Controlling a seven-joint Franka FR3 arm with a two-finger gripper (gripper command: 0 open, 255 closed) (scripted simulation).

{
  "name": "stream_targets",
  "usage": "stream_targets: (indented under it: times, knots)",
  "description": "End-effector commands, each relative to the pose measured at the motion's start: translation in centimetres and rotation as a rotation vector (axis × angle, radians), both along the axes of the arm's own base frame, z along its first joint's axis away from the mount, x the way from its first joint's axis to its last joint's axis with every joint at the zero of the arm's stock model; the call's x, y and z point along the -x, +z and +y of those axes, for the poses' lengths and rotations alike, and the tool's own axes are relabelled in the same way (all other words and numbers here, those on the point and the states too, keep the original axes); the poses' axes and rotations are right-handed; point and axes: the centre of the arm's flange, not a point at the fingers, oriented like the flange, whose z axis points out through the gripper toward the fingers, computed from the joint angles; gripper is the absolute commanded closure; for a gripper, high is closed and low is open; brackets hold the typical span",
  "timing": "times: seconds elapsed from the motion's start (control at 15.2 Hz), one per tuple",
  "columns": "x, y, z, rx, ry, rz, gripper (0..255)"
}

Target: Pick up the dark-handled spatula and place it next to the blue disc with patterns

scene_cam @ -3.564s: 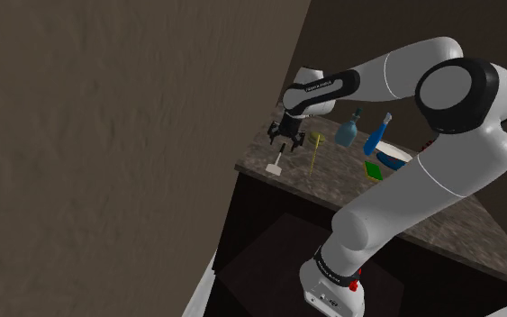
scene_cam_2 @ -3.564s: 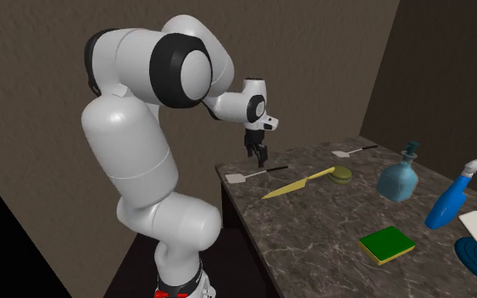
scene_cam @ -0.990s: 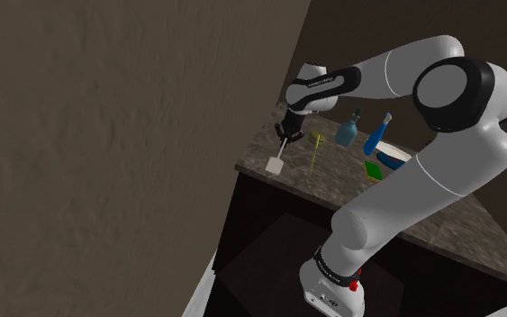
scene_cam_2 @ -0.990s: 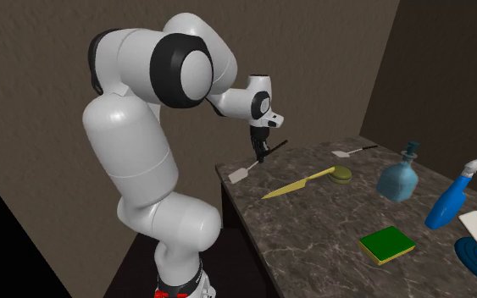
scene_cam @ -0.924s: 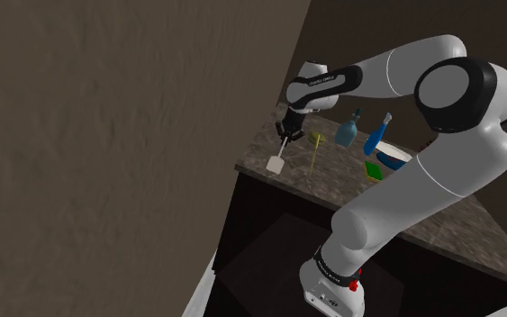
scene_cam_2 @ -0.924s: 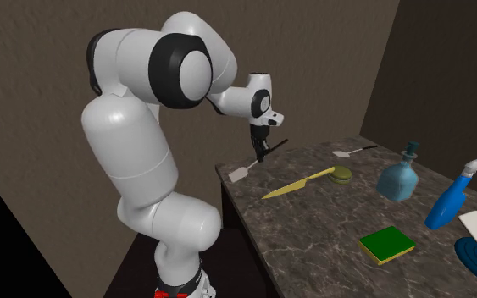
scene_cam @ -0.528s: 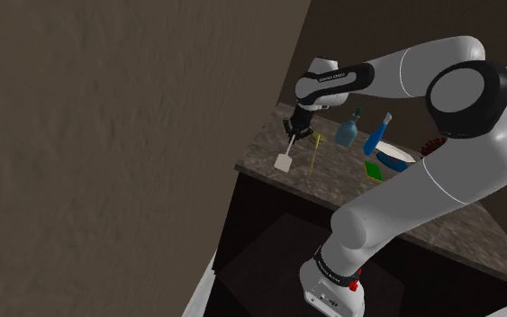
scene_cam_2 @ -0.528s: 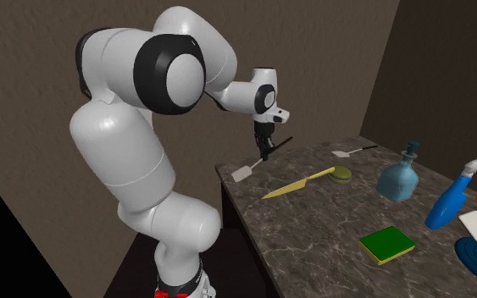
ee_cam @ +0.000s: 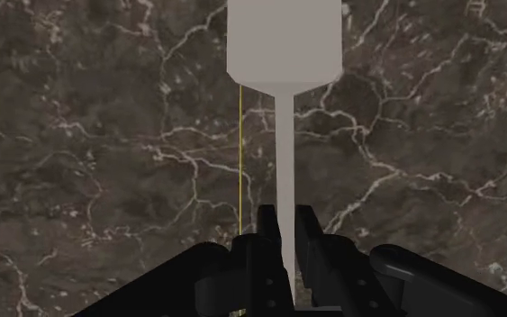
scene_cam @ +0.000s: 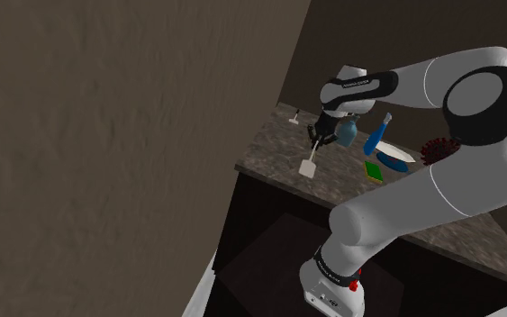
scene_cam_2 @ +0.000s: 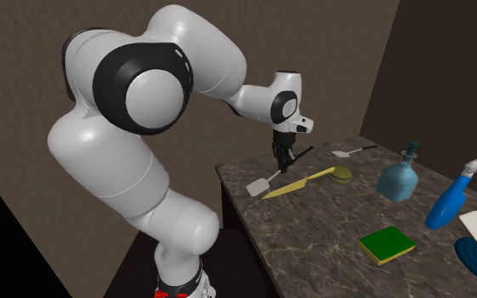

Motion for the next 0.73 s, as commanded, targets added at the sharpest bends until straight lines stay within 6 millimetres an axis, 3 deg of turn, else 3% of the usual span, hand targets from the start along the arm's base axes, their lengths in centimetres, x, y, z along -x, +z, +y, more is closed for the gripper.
stream_targets:
  times: [0.0, 0.66]
  knots:
    - [2.2, -0.1, -1.6, 0.000, 0.001, 0.000, 255]
    - [12.9, -0.1, -9.2, 0.000, 0.001, 0.000, 255]
